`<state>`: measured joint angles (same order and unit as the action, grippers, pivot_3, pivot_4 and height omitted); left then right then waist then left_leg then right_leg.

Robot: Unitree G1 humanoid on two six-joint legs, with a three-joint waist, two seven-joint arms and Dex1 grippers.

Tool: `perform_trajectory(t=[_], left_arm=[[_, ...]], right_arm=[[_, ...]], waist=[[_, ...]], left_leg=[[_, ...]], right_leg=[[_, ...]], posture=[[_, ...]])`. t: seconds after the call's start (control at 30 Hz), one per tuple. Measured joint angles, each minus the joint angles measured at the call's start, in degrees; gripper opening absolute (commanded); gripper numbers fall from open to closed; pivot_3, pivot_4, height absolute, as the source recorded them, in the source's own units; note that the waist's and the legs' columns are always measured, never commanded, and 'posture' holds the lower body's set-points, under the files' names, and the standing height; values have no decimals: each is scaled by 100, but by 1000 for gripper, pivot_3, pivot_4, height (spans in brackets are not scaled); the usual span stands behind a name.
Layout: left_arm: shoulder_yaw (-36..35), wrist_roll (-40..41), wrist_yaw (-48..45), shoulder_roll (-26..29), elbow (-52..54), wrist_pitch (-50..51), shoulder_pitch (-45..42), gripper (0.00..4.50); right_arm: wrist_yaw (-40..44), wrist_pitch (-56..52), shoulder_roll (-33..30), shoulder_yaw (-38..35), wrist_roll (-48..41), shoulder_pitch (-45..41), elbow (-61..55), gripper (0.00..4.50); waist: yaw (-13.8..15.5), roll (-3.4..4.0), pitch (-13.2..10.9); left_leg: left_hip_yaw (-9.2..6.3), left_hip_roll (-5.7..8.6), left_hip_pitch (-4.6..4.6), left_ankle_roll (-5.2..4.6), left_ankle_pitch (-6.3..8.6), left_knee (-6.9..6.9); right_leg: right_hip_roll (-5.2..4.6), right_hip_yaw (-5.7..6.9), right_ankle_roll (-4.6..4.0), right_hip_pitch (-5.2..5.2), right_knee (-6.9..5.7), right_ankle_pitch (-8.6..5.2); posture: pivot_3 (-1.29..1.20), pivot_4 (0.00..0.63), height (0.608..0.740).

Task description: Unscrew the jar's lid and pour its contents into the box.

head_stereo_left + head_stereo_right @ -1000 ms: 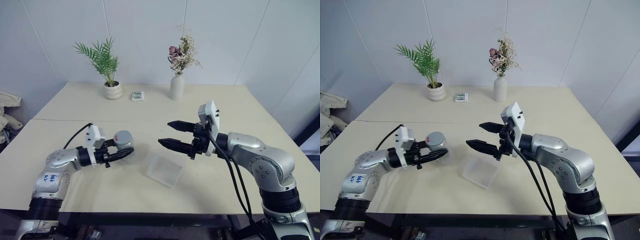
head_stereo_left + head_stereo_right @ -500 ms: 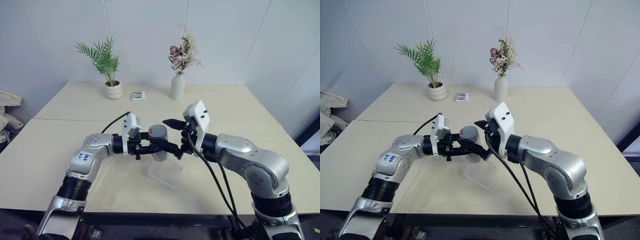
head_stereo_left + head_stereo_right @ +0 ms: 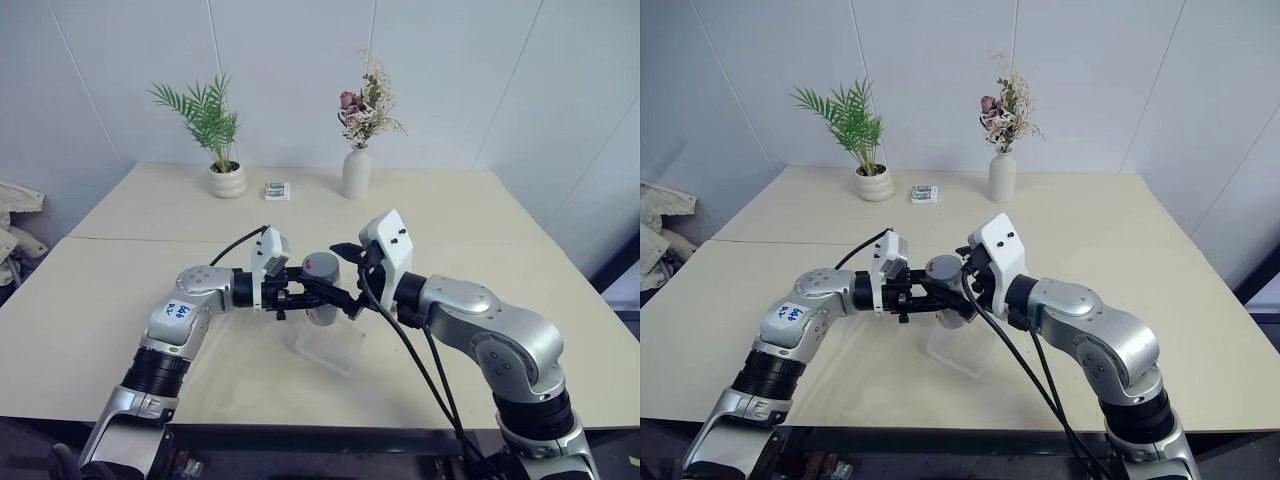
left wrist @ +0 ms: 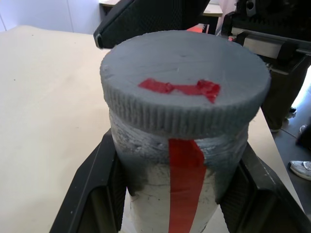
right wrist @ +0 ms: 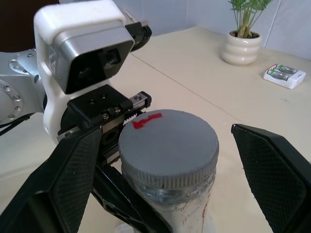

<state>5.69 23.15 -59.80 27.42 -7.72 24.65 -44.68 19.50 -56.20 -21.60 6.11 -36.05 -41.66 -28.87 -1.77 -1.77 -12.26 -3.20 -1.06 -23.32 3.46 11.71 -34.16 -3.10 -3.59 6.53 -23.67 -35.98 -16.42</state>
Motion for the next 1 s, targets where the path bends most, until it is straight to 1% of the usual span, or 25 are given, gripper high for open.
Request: perform_trajectory(t=[0.1,0.2,0.33,0.37,0.7,0.73,0.83,0.87,0.93,1.0], left_arm=[[1,-23,-28,-3,0,0,0,2067],[1,-49,-43,-12,0,-3,0,2067],[-1,-87,-88,-35,-2,-20,0,2067],[-2,-93,-90,-35,-5,-21,0,2067],[-5,-109,-176,-22,-74,-37,-2,2067],[-5,-97,-284,-2,-107,-67,-7,2067],[-11,35,-805,64,-208,-260,-69,2067],[-16,138,-1067,96,-222,-360,-130,2067],[-20,263,-1437,159,-231,-473,-266,2067],[-7,313,-1666,180,-240,-544,-322,2067]], right_arm=[[26,6,42,3,32,0,9,4500],[65,11,78,3,48,1,23,3909],[93,20,118,-13,88,3,100,2629],[96,23,129,-17,88,6,110,2560],[228,25,204,-93,50,31,226,2561],[406,30,176,-150,-18,23,297,2561],[1378,345,-183,-205,-214,-62,538,2561],[1876,562,-330,-218,-271,-129,651,2561],[2535,823,-507,-240,-350,-279,819,2561],[3002,1021,-628,-220,-369,-361,945,2561]], waist=[[1,0,0],[1,0,0],[0,0,0],[-1,0,0],[0,0,0],[0,0,0],[6,2,-2],[6,2,-2],[-7,2,-2],[-9,2,-2]], left_leg=[[0,0,0,0,0,0],[0,0,0,0,0,0],[0,0,0,0,0,0],[0,0,0,0,0,0],[0,0,0,0,0,0],[0,0,0,0,0,0],[1,1,-2,0,0,1],[1,1,-3,-1,1,1],[1,1,-2,-2,2,2],[1,0,0,-3,2,2]], right_leg=[[0,0,0,0,1,0],[0,0,0,0,1,0],[0,0,0,0,0,0],[0,0,0,0,0,0],[0,0,0,0,1,0],[0,0,0,0,1,0],[0,2,1,1,7,0],[1,2,1,1,8,0],[1,2,2,1,8,0],[3,2,2,2,7,-1]], posture=[[0,150,740],[0,150,740],[0,150,740],[0,150,740],[0,150,740],[0,150,740],[0,150,740],[0,150,740],[0,150,740],[0,150,740]])
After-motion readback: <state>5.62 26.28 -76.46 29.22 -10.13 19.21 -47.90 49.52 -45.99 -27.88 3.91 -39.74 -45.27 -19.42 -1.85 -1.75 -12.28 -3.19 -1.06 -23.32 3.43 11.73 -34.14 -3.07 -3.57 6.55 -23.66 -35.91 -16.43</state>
